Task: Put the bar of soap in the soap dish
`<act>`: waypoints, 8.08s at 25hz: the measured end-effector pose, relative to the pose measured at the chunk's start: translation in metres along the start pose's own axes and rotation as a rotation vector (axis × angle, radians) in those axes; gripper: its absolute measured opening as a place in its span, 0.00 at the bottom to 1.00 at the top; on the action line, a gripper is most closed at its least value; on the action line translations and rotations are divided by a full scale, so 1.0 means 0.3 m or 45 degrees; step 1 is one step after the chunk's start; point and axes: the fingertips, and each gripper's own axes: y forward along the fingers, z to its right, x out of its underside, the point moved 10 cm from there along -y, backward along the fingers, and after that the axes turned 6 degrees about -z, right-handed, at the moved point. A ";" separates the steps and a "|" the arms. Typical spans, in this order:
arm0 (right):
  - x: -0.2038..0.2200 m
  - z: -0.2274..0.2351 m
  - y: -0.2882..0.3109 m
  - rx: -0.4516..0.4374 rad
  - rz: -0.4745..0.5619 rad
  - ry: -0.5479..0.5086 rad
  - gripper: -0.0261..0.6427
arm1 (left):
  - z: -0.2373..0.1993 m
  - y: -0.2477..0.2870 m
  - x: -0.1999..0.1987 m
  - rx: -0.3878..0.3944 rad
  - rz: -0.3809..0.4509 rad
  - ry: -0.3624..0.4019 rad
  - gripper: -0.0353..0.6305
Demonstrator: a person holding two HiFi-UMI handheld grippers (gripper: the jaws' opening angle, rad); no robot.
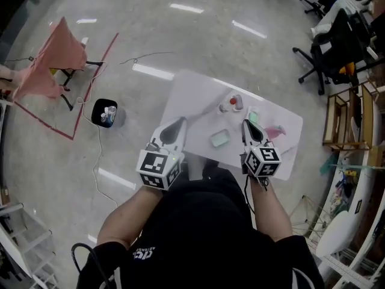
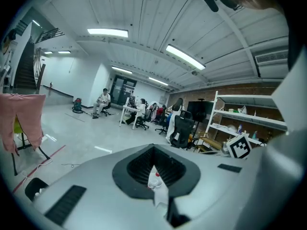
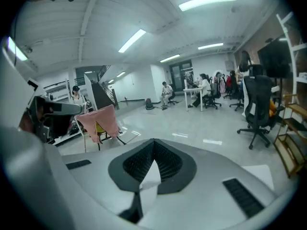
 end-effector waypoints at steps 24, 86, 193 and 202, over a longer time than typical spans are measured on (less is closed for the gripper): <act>-0.139 0.123 -0.545 -0.027 0.374 0.110 0.06 | 0.375 -0.025 -0.152 0.001 0.157 0.201 0.06; -0.255 -0.543 0.096 -0.092 0.188 -0.125 0.06 | -0.423 -0.190 -0.233 -0.039 0.034 0.272 0.06; 0.841 -0.468 1.304 -0.362 -1.235 -0.879 0.47 | -1.043 0.269 0.326 -0.058 -0.519 -0.067 0.06; 0.842 -0.466 1.309 -0.370 -1.247 -0.896 0.47 | -1.032 0.261 0.318 -0.063 -0.511 -0.068 0.06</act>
